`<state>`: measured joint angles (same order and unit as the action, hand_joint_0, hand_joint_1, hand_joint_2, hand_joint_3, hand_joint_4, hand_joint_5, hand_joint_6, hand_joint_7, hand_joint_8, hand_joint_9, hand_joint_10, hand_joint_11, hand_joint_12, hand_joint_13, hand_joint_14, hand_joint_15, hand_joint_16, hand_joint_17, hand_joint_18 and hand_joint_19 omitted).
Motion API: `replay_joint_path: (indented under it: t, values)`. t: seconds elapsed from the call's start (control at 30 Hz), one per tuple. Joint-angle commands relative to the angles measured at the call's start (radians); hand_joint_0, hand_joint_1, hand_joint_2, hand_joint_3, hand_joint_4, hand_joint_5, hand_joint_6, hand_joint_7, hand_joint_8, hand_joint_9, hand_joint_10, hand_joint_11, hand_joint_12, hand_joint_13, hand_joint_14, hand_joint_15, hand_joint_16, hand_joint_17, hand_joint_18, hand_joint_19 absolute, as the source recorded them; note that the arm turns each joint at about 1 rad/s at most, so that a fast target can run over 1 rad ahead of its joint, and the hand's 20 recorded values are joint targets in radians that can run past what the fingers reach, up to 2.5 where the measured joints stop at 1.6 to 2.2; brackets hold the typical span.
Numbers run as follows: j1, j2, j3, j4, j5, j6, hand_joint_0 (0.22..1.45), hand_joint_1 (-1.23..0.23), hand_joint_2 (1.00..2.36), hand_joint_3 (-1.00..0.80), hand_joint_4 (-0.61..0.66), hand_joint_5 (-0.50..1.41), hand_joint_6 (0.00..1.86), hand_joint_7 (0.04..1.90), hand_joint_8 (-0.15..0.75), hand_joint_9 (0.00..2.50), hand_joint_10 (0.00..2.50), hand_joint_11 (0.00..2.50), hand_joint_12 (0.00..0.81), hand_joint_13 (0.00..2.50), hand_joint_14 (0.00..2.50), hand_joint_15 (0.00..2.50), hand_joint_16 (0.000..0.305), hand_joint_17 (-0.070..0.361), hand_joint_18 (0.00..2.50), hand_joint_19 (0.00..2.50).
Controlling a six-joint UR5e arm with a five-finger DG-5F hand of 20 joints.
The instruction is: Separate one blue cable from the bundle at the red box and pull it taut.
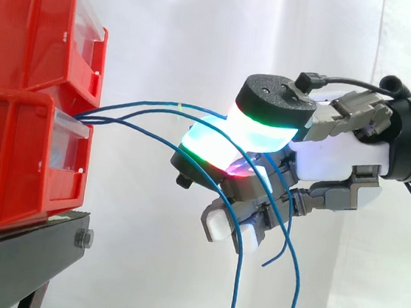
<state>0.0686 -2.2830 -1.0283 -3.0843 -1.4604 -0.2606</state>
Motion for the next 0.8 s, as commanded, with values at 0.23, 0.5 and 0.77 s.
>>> replay_joint_path:
  t: [0.23,0.5,0.77]
  values:
    - [0.0,0.0,0.007,-0.007,0.0,0.0,0.65,-1.0,1.0,-0.5,0.06,-0.19,0.9,1.05,0.307,1.05,0.02,1.25,0.342,0.81,0.02,0.56,0.04,0.089,0.78,0.59]
    - [-0.001,0.0,0.007,-0.004,0.0,-0.002,0.49,-0.66,1.0,-0.5,0.12,-0.17,0.85,0.94,0.34,1.1,0.02,1.21,0.364,0.83,0.02,0.55,0.043,0.096,0.79,0.55]
    - [0.0,0.0,0.007,-0.004,0.0,0.011,0.63,-0.39,1.0,-0.49,0.11,-0.16,0.79,1.1,0.32,1.11,0.03,1.2,0.337,0.81,0.02,0.53,0.036,0.08,0.7,0.54]
